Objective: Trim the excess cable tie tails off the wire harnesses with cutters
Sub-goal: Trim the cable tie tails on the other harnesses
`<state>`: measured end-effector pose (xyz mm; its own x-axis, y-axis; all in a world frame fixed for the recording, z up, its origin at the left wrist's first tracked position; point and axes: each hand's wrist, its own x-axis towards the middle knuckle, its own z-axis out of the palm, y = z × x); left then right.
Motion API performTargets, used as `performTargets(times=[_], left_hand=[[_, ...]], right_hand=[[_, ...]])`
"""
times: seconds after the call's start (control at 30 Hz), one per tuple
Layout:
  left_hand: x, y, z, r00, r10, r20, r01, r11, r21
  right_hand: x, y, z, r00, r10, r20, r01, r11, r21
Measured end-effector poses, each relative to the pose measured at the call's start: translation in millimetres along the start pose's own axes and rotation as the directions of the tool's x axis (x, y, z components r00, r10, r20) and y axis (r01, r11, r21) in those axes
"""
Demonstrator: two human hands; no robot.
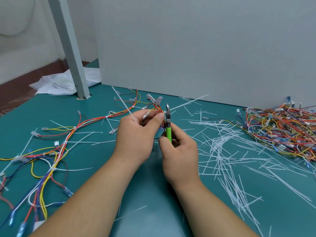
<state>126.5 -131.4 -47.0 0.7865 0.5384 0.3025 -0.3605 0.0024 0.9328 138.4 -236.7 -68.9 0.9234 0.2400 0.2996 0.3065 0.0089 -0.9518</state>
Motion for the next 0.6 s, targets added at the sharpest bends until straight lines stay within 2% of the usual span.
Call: performTargets(times=[0.17,0.3,0.6], left_hand=[[-0.5,-1.4,-2.2,1.000,0.023,-0.017,-0.022,0.999,0.039],[0.2,-0.6,-0.8,1.000,0.024,-0.007,-0.024,1.000,0.013],[-3.2,1.7,2.9,1.000,0.016,0.011,-0.016,0.999,-0.039]], right_hand=[[-0.1,3.1,1.7,1.000,0.003,-0.001,-0.003,1.000,0.011],[0.5,3.0,3.9,0.999,-0.017,-0.044,0.015,0.999,-0.028],[1.0,2.7,0.6,0.999,-0.004,-0.045,0.005,0.999,0.033]])
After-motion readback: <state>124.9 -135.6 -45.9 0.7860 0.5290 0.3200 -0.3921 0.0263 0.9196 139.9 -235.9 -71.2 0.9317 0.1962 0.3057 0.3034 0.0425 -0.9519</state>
